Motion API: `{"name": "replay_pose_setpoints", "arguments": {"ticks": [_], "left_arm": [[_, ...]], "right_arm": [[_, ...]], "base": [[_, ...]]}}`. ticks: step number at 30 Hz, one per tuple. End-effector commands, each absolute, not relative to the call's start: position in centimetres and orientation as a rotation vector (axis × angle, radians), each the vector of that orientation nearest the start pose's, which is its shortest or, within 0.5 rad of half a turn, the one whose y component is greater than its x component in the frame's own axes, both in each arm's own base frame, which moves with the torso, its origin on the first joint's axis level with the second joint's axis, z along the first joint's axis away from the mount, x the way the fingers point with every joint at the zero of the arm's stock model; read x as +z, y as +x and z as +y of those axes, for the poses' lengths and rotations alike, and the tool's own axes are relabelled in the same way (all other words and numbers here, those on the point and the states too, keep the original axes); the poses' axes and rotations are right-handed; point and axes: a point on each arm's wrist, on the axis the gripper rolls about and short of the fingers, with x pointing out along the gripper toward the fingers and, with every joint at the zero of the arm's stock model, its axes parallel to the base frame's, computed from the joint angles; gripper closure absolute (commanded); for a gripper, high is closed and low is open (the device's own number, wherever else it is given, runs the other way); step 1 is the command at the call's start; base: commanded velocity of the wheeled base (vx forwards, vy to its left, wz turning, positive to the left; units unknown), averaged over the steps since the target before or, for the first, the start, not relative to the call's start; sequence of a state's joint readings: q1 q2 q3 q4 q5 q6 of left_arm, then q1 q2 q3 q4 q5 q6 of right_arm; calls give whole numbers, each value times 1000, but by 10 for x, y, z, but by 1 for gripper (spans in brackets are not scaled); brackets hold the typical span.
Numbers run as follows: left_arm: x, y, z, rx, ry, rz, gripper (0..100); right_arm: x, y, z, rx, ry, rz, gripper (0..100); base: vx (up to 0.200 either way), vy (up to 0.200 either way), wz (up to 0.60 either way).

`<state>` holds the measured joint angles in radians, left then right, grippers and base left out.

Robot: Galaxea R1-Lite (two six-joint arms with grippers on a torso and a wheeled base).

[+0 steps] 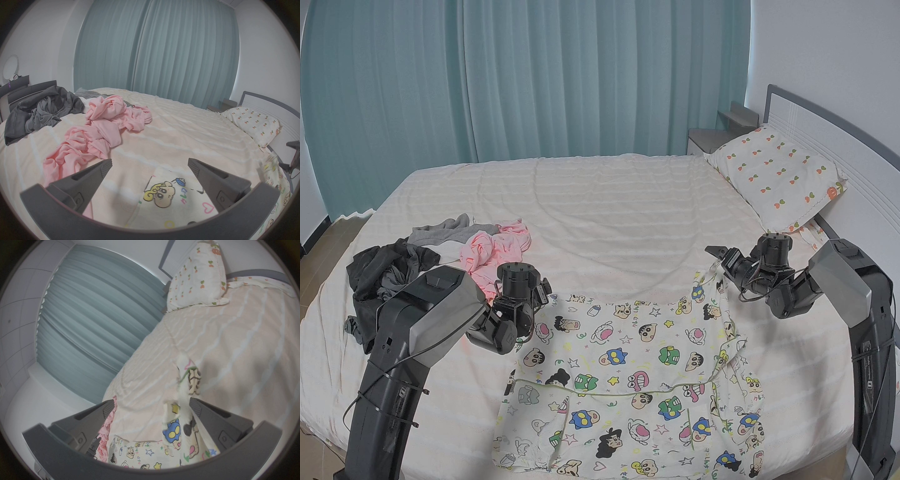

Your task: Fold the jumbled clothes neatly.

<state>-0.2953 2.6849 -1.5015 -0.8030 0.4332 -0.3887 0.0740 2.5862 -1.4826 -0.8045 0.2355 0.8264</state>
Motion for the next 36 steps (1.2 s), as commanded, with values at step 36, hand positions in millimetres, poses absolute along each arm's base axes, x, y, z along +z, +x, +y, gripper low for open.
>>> {"name": "replay_pose_setpoints", "arguments": {"ticks": [36], "left_arm": [[60,316,-69,172,-610,396,0]], "right_arm": [[-23,329,-50,278,471,934,0]], "base": [[0,0,0]]}}
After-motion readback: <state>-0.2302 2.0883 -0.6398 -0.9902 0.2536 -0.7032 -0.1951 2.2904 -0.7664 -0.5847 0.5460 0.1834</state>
